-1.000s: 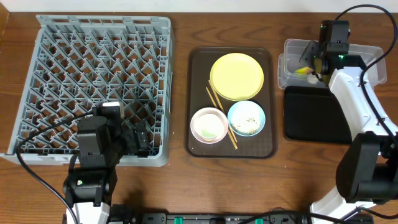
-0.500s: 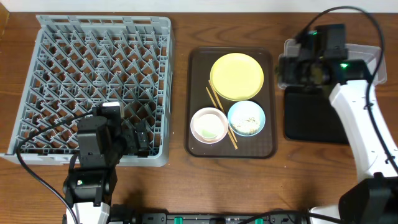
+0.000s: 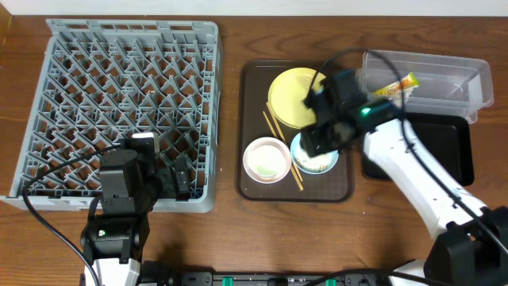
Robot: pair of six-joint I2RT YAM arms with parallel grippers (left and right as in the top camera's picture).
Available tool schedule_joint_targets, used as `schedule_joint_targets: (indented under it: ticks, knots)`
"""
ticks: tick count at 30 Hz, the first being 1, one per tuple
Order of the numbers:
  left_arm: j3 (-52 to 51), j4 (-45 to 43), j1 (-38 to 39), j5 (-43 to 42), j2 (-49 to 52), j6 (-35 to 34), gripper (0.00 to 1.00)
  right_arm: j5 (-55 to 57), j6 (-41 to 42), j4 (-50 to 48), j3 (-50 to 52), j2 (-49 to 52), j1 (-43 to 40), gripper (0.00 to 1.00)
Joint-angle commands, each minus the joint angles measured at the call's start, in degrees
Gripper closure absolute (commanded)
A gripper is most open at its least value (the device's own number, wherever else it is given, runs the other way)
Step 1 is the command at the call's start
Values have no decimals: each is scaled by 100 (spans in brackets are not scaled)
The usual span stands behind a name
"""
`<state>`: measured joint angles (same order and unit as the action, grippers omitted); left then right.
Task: Sort waste into correct bins and load items into the dishwasher
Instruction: 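Move the right gripper to the light-blue rice bowl, then grip the light-blue bowl rim and carry it over the black tray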
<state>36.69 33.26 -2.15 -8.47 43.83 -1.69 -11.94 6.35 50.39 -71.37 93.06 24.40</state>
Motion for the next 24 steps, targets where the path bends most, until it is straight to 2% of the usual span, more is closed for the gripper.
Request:
schedule_joint_targets:
  ticks: [1,9,16,21,24]
  knots:
    - [142,15,24,11,-11,-55,1,146,-111,-269,396,50,299,53]
    - [142,17,24,11,-11,-55,1,614,-109,-1176,1246,50,796,64]
    - [142,20,24,11,-11,-55,1,678,-109,-1808,1705,59,940,68]
    - [142,66,24,11,-11,-55,1,1014,-109,-1919,1897,61,949,72]
    - [142,83,24,11,-11,-55,1,1049,-109,-1937,1965,61,949,78]
